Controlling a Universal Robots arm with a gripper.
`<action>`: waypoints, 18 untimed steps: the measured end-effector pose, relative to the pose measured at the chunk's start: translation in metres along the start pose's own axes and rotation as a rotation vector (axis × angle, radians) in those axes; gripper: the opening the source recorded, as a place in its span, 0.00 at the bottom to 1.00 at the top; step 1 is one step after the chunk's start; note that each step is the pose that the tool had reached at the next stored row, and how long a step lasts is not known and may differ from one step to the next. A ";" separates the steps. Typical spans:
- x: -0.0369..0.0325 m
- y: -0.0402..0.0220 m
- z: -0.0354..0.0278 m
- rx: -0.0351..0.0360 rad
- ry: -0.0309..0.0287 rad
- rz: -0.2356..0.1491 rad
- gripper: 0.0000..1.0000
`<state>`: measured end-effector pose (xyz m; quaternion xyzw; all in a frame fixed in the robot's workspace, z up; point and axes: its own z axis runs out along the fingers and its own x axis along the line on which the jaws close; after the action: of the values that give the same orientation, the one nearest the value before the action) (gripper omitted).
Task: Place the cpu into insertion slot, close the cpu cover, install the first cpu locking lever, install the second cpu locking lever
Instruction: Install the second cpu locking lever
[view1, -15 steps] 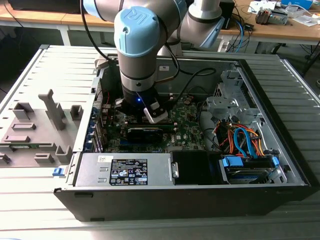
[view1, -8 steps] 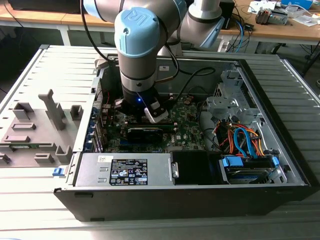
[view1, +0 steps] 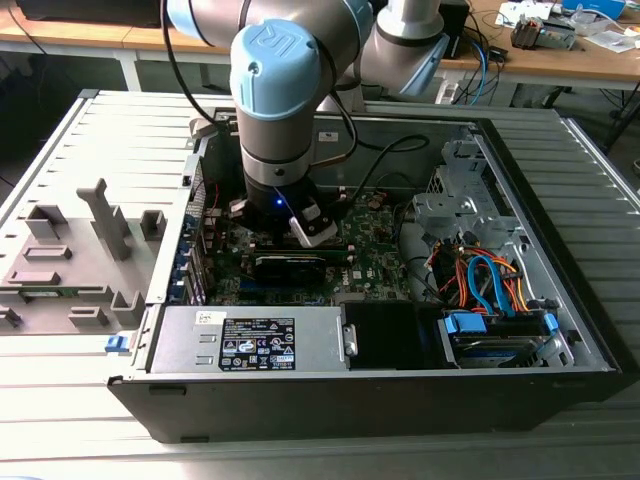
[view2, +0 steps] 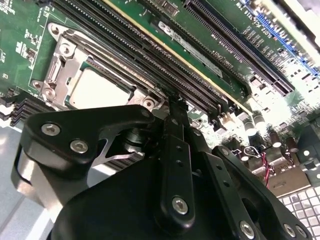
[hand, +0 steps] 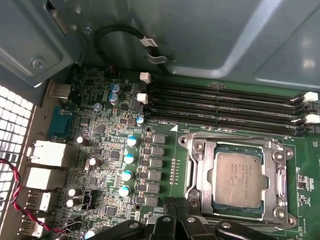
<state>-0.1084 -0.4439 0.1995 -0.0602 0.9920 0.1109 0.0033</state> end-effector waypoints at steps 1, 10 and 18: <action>0.0000 -0.0002 0.0007 0.0000 0.0000 0.000 0.11; 0.0007 0.0014 -0.0059 0.0119 -0.0078 -0.003 0.11; -0.0094 0.0053 -0.0174 0.0415 0.0002 -0.002 0.11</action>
<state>-0.0995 -0.4415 0.2178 -0.0613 0.9940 0.0903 0.0046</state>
